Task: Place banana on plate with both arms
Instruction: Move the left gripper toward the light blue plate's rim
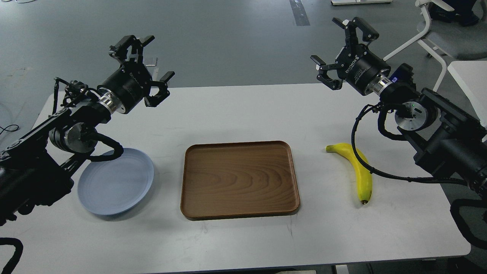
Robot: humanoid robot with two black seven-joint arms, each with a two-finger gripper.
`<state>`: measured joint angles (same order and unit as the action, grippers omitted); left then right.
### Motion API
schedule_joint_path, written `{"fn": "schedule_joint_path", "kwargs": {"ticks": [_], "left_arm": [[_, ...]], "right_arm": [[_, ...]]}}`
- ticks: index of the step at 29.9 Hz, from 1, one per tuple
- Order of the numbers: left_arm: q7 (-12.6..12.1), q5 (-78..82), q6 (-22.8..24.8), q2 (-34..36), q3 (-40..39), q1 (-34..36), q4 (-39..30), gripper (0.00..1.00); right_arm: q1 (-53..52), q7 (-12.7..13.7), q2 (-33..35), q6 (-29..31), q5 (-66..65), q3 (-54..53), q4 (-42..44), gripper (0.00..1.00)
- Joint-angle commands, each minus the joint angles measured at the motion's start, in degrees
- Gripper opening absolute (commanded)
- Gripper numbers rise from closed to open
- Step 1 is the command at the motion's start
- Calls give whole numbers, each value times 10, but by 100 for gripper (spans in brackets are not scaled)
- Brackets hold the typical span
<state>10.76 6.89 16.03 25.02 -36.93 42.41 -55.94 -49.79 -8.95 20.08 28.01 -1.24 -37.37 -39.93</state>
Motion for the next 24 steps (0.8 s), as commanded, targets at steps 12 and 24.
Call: {"fn": "schedule_joint_path", "kwargs": {"ticks": [12,24], "left_arm": [[24,45,-20,-49,-3,-14,10,98],[23,44,-22,-34,-3,-14,10,98]], "right_arm": [[13,0,-3,0,5,8,-1,100],[13,0,0,0,5,5,-2,100]]}}
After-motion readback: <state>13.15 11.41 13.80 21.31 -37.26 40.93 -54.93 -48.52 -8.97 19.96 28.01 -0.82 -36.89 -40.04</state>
